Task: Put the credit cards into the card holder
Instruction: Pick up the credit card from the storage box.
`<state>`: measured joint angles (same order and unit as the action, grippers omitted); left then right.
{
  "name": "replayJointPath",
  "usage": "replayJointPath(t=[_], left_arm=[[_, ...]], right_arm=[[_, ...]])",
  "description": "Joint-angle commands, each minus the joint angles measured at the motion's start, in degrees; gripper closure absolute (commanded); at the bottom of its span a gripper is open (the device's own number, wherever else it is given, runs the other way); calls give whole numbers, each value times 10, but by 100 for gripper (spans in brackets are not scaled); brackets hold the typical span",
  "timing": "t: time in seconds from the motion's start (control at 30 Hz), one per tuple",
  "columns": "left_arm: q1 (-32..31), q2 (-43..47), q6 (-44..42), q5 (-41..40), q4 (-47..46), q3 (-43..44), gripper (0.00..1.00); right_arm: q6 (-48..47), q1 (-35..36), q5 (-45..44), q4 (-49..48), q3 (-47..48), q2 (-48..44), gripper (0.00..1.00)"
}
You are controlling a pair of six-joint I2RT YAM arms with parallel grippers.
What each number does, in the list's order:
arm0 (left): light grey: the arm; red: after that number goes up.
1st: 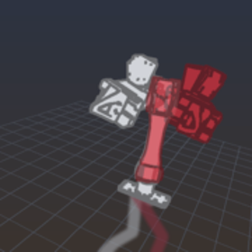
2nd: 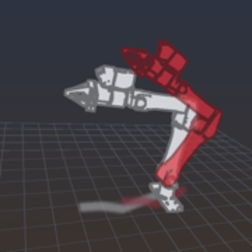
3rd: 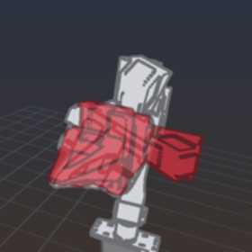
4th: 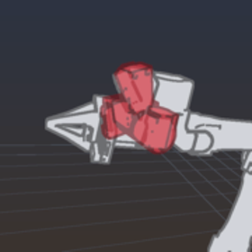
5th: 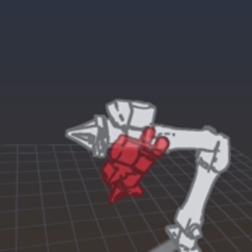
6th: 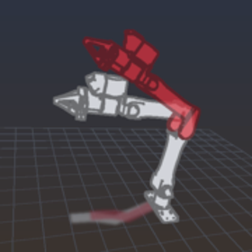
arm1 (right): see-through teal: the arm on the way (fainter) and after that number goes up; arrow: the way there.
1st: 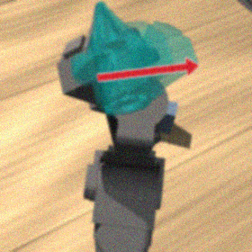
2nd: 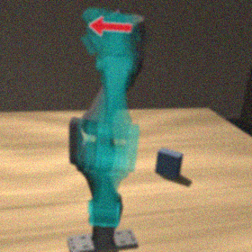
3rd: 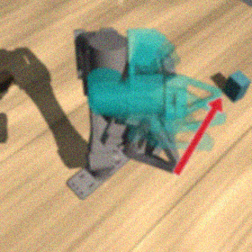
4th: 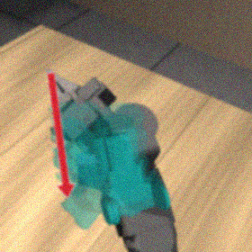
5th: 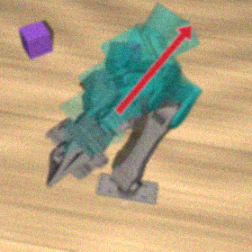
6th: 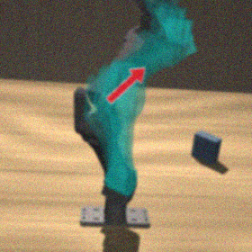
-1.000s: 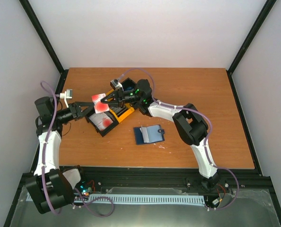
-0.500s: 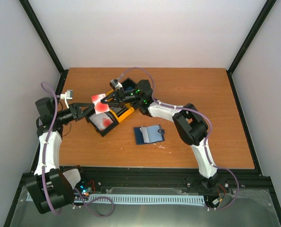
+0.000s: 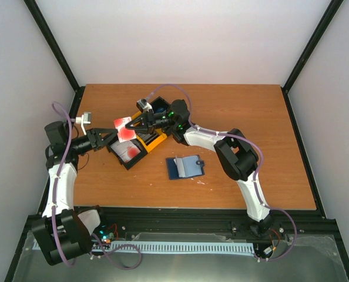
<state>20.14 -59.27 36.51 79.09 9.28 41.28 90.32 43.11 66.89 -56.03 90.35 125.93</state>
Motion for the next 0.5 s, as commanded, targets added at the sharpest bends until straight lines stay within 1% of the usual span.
replayJointPath(t=[0.0,0.17,0.27,0.33,0.37,0.4,0.47], left_arm=[[-11,-11,-32,-23,41,4,86],[-22,-30,-65,-44,87,21,91],[-24,-37,-66,-41,91,26,91],[-27,-40,-72,-43,97,34,89],[-28,-41,-77,-48,104,38,88],[-29,-45,-81,-54,111,41,86],[-35,-51,-83,-54,112,41,85]], right_arm=[[-8,14,16,-21,0,-26,97],[-9,16,21,-29,0,-30,97],[-26,18,27,-8,3,-33,97],[-79,21,31,58,5,-38,97],[-114,22,31,127,8,-44,97],[-177,23,32,184,14,-48,97],[-283,26,25,332,37,-57,97]])
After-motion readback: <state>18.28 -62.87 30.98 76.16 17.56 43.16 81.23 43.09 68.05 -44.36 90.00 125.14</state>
